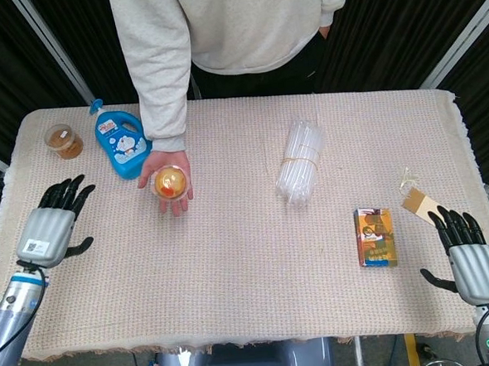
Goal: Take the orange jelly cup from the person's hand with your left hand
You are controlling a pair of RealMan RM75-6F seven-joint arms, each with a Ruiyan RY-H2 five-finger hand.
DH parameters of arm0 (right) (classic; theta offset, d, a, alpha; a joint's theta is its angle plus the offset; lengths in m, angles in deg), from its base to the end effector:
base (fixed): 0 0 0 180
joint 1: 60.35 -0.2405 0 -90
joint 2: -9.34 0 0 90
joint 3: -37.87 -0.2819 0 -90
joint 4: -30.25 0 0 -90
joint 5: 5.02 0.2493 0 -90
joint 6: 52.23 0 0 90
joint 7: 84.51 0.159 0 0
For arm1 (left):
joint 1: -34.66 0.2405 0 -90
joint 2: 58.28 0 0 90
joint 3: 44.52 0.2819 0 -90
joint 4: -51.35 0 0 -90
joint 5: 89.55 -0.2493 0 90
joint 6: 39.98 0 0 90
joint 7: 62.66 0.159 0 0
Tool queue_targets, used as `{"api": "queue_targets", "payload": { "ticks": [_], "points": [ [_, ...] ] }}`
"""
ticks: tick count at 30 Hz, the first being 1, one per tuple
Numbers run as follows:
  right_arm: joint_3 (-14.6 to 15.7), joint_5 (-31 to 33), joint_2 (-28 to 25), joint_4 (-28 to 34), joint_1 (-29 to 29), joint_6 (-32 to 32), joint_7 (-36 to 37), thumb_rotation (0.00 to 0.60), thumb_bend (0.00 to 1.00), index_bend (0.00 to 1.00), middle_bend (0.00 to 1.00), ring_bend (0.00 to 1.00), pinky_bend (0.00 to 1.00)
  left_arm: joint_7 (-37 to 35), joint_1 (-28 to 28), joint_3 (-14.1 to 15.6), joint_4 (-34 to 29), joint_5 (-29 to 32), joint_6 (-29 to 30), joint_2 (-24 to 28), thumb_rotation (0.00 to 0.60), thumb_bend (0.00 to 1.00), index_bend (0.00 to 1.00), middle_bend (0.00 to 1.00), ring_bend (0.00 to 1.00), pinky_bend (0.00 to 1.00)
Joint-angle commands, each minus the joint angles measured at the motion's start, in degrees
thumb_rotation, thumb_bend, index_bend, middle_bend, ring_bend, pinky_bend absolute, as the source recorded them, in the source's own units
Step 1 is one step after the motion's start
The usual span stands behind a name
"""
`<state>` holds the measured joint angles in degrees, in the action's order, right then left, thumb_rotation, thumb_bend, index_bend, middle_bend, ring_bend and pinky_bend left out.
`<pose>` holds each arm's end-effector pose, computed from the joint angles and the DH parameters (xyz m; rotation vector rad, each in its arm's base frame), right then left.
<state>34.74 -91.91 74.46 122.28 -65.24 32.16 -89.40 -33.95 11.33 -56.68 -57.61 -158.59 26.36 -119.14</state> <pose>-0.3467 -0.2025 0.1266 1.4272 -0.8454 0.8574 -0.2293 0.3155 0.1100 -1.6398 -0.7573 -0.7691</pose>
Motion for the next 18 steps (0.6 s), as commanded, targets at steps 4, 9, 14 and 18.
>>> {"api": "queue_targets", "payload": {
  "ticks": [4, 9, 14, 18],
  "points": [
    [0.2, 0.0, -0.5, 0.1, 0.0, -0.5, 0.7, 0.6, 0.09, 0.05, 0.0, 0.0, 0.0, 18.6, -14.3, -5.9, -0.5, 22.7, -6.6, -5.9, 0.6, 0.26, 0.12, 0.0, 0.0, 0.09],
    [0.3, 0.0, -0.9, 0.2, -0.1, -0.8, 1.7, 0.6, 0.09, 0.05, 0.0, 0.0, 0.0, 28.4, -21.9, -6.1, 1.5, 33.6, -3.8, -11.0, 0.6, 0.27, 0.13, 0.0, 0.0, 0.09],
    [0.5, -0.2, -1.0, 0.1, -0.2, -1.0, 2.1, 0.6, 0.09, 0.05, 0.0, 0.0, 0.0, 32.1, -26.4, -6.0, 2.9, 37.7, -0.6, -15.0, 0.6, 0.27, 0.13, 0.0, 0.0, 0.09],
    [0.6, -0.3, -1.1, 0.1, -0.2, -1.1, 2.4, 0.6, 0.09, 0.05, 0.0, 0.0, 0.0, 33.1, -29.2, -6.0, 4.5, 40.1, 1.2, -18.0, 0.6, 0.27, 0.14, 0.0, 0.0, 0.09]
  ]
}}
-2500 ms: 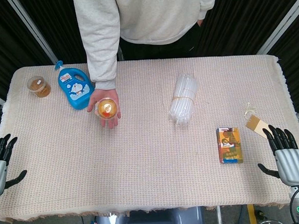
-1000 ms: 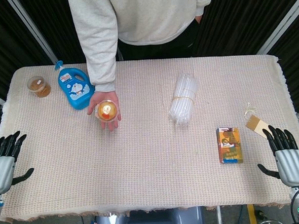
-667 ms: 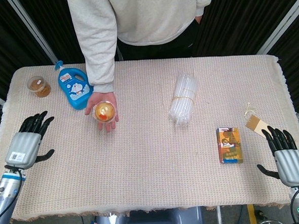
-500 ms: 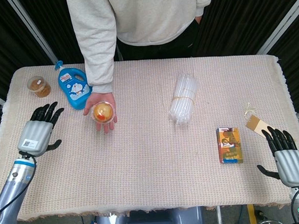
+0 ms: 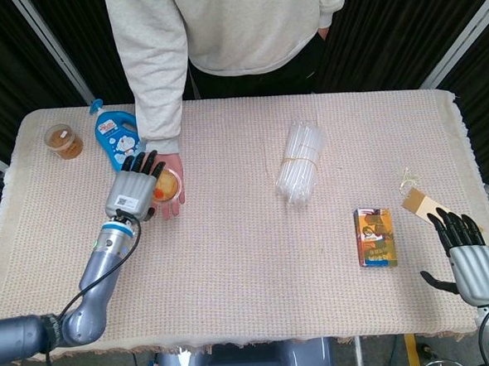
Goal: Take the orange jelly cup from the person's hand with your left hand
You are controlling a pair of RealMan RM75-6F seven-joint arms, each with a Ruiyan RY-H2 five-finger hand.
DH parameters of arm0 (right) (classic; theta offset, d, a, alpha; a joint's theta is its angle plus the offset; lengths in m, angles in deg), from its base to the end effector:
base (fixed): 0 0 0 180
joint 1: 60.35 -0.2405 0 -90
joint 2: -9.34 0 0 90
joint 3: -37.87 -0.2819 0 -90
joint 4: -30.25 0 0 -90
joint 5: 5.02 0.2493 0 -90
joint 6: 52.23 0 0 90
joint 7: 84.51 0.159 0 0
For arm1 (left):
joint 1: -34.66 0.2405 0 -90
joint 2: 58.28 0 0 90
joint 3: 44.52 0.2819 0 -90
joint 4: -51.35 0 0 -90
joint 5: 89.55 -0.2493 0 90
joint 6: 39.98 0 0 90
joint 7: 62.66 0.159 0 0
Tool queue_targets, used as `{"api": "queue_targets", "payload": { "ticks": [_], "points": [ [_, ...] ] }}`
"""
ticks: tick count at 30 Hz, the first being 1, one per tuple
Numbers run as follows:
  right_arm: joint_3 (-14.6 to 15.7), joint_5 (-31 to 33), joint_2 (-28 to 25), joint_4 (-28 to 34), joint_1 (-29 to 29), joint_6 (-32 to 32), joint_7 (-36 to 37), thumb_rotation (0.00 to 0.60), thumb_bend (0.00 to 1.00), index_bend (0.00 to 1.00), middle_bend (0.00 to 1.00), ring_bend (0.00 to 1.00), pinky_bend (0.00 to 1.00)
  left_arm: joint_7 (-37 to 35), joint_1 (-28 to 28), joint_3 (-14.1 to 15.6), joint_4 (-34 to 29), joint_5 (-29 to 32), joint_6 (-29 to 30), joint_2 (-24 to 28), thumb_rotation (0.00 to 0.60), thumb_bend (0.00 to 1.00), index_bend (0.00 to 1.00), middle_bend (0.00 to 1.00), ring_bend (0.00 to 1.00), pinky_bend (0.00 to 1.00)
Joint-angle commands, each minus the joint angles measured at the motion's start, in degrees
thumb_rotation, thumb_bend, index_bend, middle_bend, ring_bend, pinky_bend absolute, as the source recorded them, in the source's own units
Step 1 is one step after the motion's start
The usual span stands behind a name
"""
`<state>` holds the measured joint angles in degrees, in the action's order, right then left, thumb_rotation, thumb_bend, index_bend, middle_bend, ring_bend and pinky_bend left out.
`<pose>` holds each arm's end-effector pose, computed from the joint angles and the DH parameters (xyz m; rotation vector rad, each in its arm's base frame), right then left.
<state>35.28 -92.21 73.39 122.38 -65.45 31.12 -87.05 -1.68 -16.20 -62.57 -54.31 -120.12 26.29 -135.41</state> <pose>-0.3489 -0.2015 0.1287 1.4409 -0.8792 0.8633 -0.1021 0.4016 0.0227 -1.7463 -0.7089 -0.5744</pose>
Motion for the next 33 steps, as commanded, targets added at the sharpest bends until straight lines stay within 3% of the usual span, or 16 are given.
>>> {"api": "queue_targets", "payload": {
  "ticks": [1, 3, 5, 7, 9, 12, 17, 24, 31, 33],
  "points": [
    [0.0, 0.0, -0.1, 0.0, 0.0, -0.1, 0.1, 0.6, 0.09, 0.05, 0.0, 0.0, 0.0, 0.9, -2.0, 0.0, 1.3, 1.9, 1.5, -2.1, 0.6, 0.27, 0.15, 0.0, 0.0, 0.1],
    [0.1, -0.1, -0.1, 0.0, 0.0, -0.1, 0.2, 0.6, 0.09, 0.05, 0.0, 0.0, 0.0, 1.0, -2.8, 0.3, 1.8, 2.4, 2.3, -3.2, 0.6, 0.3, 0.19, 0.02, 0.04, 0.14],
    [0.1, -0.1, -0.1, 0.0, 0.0, -0.1, 0.4, 0.6, 0.09, 0.05, 0.0, 0.0, 0.0, 0.7, -3.1, 0.7, 2.1, 2.4, 3.0, -3.9, 0.6, 0.36, 0.31, 0.13, 0.14, 0.24],
    [0.1, 0.0, -0.2, 0.0, 0.0, -0.1, 0.5, 0.6, 0.09, 0.05, 0.0, 0.0, 0.0, 0.2, -3.2, 1.0, 2.7, 1.4, 4.3, -4.7, 0.6, 0.46, 0.53, 0.35, 0.32, 0.4],
    [0.0, 0.1, -0.2, 0.0, 0.1, 0.0, 0.6, 0.6, 0.09, 0.05, 0.0, 0.0, 0.0, -0.3, -3.2, 1.4, 3.4, -0.2, 5.7, -5.5, 0.6, 0.53, 0.68, 0.48, 0.44, 0.49],
    [0.0, 0.2, -0.2, 0.1, 0.1, 0.0, 0.7, 0.6, 0.09, 0.05, 0.0, 0.0, 0.0, -3.0, -2.5, 2.6, 5.4, -5.5, 8.3, -7.2, 0.6, 0.59, 0.78, 0.56, 0.51, 0.54],
    [0.0, 0.4, -0.2, 0.3, 0.1, 0.0, 0.4, 0.6, 0.09, 0.05, 0.0, 0.0, 0.0, -7.7, -1.2, 3.4, 6.3, -11.8, 9.7, -7.1, 0.6, 0.6, 0.79, 0.58, 0.53, 0.56],
    [-0.1, 0.9, -0.3, 0.5, 0.2, -0.1, 0.4, 0.6, 0.09, 0.05, 0.0, 0.0, 0.0, -11.6, 1.2, 3.3, -0.7, -16.3, 11.0, -2.0, 0.6, 0.62, 0.8, 0.59, 0.53, 0.56],
    [-0.2, 1.3, -0.4, 0.8, 0.4, 0.0, 0.4, 0.6, 0.09, 0.05, 0.0, 0.0, 0.0, -17.6, 8.4, 10.1, -10.1, -25.3, 11.9, 8.2, 0.6, 0.62, 0.8, 0.59, 0.53, 0.56],
    [-0.3, 1.5, -0.4, 1.0, 0.4, 0.0, 0.2, 0.6, 0.09, 0.05, 0.0, 0.0, 0.0, -19.2, 11.2, 14.0, -11.4, -29.5, 12.0, 11.8, 0.6, 0.62, 0.8, 0.59, 0.53, 0.56]
  ]
}}
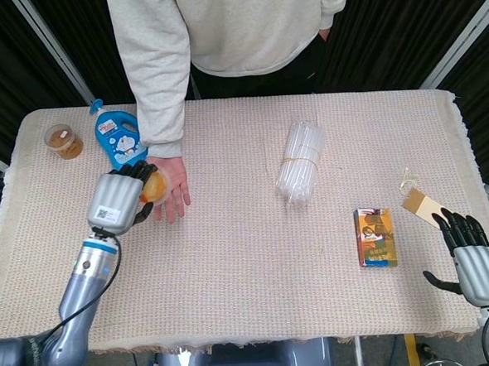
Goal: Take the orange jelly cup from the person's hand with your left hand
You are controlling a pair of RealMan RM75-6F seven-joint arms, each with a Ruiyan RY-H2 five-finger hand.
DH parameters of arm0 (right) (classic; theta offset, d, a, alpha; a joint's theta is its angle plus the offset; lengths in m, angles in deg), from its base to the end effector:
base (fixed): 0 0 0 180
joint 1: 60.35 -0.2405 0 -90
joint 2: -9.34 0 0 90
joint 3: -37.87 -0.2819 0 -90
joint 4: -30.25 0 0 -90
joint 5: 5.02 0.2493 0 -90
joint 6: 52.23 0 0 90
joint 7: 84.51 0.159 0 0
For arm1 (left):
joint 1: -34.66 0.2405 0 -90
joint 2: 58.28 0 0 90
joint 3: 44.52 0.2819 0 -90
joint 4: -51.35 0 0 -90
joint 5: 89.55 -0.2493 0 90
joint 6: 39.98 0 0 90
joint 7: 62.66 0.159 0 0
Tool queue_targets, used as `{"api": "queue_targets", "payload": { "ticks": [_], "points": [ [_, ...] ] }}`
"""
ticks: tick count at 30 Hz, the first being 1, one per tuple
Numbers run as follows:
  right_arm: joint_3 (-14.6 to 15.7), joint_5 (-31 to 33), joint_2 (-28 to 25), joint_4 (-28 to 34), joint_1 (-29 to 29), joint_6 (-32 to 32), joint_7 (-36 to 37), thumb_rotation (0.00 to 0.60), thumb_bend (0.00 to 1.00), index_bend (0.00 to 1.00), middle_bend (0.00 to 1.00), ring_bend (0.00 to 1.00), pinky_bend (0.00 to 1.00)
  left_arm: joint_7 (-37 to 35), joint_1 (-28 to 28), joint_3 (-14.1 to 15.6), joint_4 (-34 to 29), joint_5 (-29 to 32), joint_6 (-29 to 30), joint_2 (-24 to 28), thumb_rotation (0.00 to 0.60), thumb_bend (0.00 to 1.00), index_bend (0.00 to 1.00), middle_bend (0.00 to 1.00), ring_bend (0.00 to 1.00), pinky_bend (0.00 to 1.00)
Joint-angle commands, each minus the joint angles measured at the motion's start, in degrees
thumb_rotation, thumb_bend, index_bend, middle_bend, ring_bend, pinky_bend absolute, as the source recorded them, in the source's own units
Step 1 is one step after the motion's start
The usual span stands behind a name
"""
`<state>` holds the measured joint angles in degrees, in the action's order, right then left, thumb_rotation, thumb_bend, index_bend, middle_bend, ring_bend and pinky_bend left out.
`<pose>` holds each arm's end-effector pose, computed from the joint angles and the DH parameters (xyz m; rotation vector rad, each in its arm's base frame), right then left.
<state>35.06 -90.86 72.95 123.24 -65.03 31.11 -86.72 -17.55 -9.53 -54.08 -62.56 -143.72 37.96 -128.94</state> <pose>-0.3507 -0.1997 0.1318 1.4112 -0.9017 0.8590 -0.1129 0.3515 0.0686 -1.6646 -0.6114 -0.8648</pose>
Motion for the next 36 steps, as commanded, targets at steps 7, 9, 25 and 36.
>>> {"api": "queue_targets", "payload": {
  "ticks": [7, 9, 25, 36],
  "points": [
    [-0.1, 0.4, 0.2, 0.6, 0.1, 0.0, -0.9, 0.6, 0.09, 0.05, 0.0, 0.0, 0.0, -13.7, 11.7, 14.1, 0.6, -15.7, -1.6, 10.1, 0.6, 0.62, 0.8, 0.59, 0.53, 0.55],
    [-0.2, 0.6, 0.2, 0.8, 0.1, 0.0, -0.9, 0.6, 0.09, 0.05, 0.0, 0.0, 0.0, -15.6, 12.9, 15.4, 3.5, -16.7, -3.0, 9.4, 0.6, 0.62, 0.8, 0.59, 0.53, 0.55],
    [-0.3, 1.1, -0.1, 1.1, 0.4, 0.1, -0.6, 0.6, 0.09, 0.05, 0.0, 0.0, 0.0, -9.5, 13.7, 16.4, 17.2, -10.2, -14.4, -5.2, 0.6, 0.29, 0.15, 0.0, 0.0, 0.03],
    [-0.2, 1.0, -0.4, 1.0, 0.6, 0.3, -0.3, 0.6, 0.09, 0.05, 0.0, 0.0, 0.0, -10.4, 17.5, 14.6, 10.7, -14.5, -4.9, -1.8, 0.6, 0.24, 0.1, 0.0, 0.0, 0.0]
  ]
}}
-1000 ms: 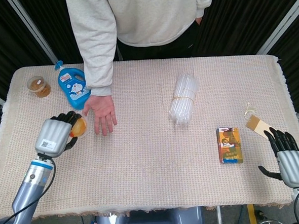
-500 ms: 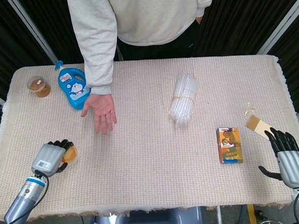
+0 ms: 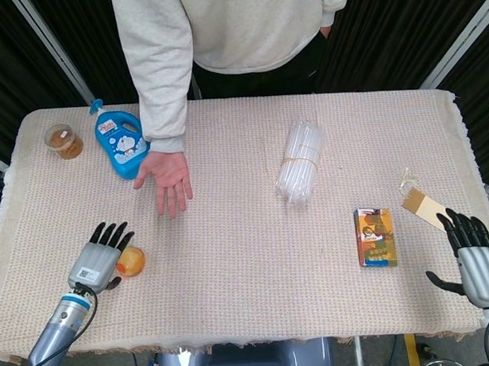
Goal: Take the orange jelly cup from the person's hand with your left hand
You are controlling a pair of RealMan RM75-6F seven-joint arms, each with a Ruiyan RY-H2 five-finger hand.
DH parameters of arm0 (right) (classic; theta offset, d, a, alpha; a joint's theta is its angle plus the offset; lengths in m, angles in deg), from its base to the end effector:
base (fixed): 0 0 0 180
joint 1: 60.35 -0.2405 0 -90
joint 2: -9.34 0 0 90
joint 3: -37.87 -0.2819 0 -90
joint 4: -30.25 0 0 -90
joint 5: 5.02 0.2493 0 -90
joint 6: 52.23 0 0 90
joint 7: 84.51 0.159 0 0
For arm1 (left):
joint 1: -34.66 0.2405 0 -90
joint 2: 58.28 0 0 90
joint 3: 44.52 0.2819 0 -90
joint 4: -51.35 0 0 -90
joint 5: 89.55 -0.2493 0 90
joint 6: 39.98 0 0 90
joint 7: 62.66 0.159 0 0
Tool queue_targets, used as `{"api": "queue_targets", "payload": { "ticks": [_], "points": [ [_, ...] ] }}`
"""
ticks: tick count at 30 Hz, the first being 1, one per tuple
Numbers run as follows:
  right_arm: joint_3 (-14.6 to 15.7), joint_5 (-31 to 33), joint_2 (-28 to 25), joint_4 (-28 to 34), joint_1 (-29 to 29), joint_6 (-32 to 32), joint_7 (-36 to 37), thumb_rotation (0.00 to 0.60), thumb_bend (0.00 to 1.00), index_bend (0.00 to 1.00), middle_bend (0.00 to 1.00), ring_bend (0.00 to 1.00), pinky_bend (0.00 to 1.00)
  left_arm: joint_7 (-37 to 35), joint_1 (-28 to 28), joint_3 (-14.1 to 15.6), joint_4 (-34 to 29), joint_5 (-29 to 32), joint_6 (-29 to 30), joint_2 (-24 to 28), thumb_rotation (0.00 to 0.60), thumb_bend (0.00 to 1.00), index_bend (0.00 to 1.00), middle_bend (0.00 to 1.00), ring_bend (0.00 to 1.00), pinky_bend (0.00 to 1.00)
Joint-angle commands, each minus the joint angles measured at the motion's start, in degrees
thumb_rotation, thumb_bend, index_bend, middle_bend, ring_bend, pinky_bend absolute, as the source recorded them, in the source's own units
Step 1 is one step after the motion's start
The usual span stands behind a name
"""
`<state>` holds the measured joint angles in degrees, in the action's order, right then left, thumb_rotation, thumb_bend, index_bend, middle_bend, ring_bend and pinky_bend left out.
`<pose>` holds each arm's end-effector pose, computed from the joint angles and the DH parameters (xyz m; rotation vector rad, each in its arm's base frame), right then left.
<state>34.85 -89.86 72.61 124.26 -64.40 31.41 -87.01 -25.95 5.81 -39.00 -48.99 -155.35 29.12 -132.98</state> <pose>-0.3511 -0.1965 0.1343 1.3844 -0.9149 0.8532 -0.2666 0.2665 0.0041 -1.8643 -0.7777 -0.5229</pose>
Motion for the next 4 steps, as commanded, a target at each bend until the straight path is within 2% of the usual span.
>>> {"api": "queue_targets", "payload": {
  "ticks": [1, 4],
  "points": [
    [0.0, 0.0, 0.0, 0.0, 0.0, 0.0, 0.0, 0.6, 0.09, 0.05, 0.0, 0.0, 0.0, -2.8, 2.7, -0.5, -3.4, -3.8, 5.1, 2.9, 0.6, 0.23, 0.1, 0.0, 0.0, 0.0],
    [0.0, -0.2, 0.0, -0.1, 0.0, 0.1, -0.3, 0.6, 0.09, 0.05, 0.0, 0.0, 0.0, -6.5, 6.1, 0.2, -4.1, -9.3, 11.5, 5.6, 0.6, 0.23, 0.09, 0.0, 0.0, 0.0]
  ]
}}
